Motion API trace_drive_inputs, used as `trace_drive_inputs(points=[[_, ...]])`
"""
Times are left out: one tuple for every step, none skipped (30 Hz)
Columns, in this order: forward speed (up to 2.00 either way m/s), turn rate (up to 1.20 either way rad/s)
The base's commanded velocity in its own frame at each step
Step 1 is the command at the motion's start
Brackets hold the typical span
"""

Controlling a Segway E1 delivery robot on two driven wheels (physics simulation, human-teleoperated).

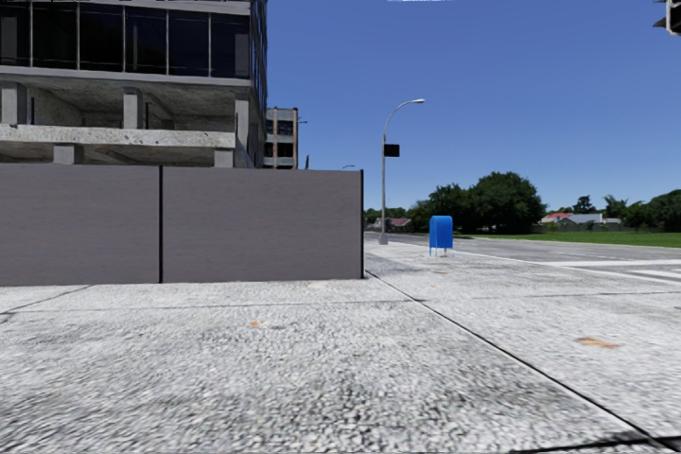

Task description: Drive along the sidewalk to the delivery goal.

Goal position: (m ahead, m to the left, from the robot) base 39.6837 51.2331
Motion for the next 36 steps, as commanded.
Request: trace_drive_inputs(points=[[1.53, -0.54], [1.53, -0.54], [1.53, -0.54], [1.53, -0.54], [1.53, -0.54], [1.53, -0.54], [1.53, -0.54], [1.53, -0.54], [1.53, -0.54], [1.53, -0.54], [1.53, -0.54], [1.53, -0.54], [1.53, -0.54], [1.71, -0.54], [1.82, -0.52], [2.0, -0.44], [2.0, -0.3], [2.0, -0.3], [2.0, -0.27], [2.0, -0.27], [2.0, -0.27], [2.0, -0.27], [2.0, -0.26], [2.0, -0.26], [2.0, -0.26], [2.0, -0.26], [2.0, -0.22], [2.0, -0.08], [2.0, 0.0], [2.0, 0.0], [2.0, 0.0], [2.0, 0.0], [2.0, 0.0], [2.0, 0.0], [2.0, 0.0], [2.0, 0.0]])
